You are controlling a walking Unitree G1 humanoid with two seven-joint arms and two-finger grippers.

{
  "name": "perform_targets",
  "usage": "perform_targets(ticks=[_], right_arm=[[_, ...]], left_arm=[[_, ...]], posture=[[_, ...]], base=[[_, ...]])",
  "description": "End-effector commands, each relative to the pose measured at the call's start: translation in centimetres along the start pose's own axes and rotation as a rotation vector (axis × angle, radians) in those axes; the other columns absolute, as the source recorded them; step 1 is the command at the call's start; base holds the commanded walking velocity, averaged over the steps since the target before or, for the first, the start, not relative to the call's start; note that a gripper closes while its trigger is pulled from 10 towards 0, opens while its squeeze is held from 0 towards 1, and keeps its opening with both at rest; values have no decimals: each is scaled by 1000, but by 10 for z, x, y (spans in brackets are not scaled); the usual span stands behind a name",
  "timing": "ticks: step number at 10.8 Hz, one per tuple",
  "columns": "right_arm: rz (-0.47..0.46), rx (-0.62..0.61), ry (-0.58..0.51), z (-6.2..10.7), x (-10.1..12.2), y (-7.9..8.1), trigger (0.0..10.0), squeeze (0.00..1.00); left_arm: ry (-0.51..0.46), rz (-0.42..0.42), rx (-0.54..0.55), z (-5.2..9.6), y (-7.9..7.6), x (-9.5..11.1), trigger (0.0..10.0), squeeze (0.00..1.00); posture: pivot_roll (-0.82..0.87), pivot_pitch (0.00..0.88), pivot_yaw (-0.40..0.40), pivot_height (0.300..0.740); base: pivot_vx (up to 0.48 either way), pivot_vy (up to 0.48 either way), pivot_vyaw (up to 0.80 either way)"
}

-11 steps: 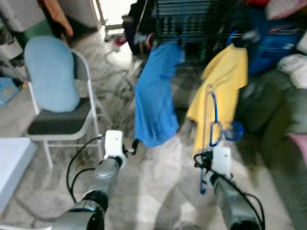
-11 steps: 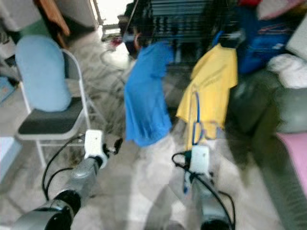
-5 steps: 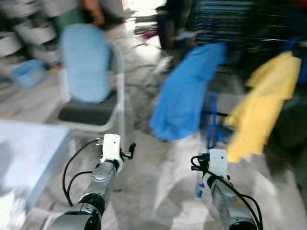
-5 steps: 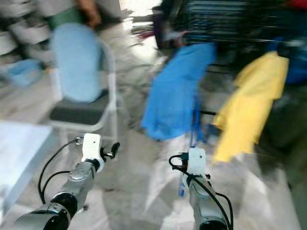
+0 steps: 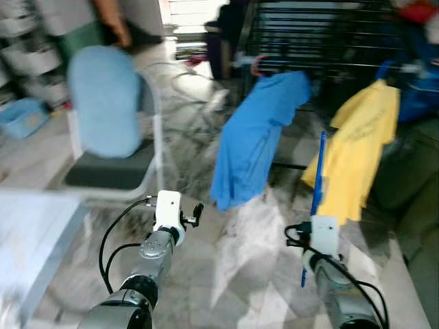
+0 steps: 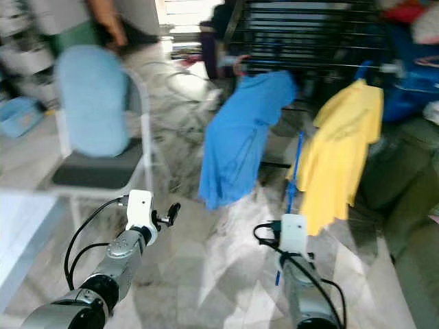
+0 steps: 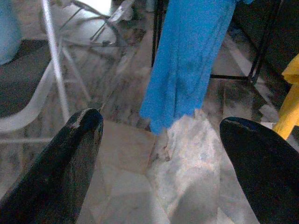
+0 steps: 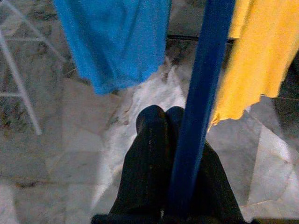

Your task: Hang hanger

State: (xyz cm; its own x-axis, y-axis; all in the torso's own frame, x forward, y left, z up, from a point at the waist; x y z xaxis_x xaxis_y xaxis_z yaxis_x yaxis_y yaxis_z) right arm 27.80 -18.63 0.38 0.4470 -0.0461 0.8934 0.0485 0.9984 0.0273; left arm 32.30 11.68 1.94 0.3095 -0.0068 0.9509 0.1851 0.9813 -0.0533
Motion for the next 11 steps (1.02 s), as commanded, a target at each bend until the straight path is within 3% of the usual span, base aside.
perform_targets(ticks=[1,3,6,11], right_arm=[[-1,22,-19,-3,8,7,10000,0],[25,87,6,-5,9,7,10000,0],[35,45,3,-12,21,-6,10000,0],[-3,-37,13,-11,19,-21,10000,0]], left_arm=[[-4,1,3,0,3,1,10000,0],[10,4,-6,2,-2,-5,10000,0],[-11,7,-23,-4,-10,5,10000,0],[17,-9,-29,-1,-8,-2,10000,0]], posture=[[-250,63,66,740],[-255,55,67,740],[-255,39,65,740],[-262,52,76,740]], base=[[480,0,0],[480,0,0],[480,0,0],[480,0,0]])
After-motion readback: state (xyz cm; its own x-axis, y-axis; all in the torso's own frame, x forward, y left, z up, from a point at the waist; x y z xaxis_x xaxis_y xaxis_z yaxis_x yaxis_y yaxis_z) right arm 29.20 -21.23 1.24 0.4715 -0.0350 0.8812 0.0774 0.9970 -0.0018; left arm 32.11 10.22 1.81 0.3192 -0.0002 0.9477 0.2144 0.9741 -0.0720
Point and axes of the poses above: a point about 5 cm out from each wrist's last joint towards the gripper, its own z axis pointing back from the gripper into the wrist, its own x axis along the axis of the wrist's last joint, y = z × x, the point moved 1 cm from there along -z, pointing out of the wrist towards the gripper, and after that the axes turned 1 degree about -z, right-handed, at the moved point
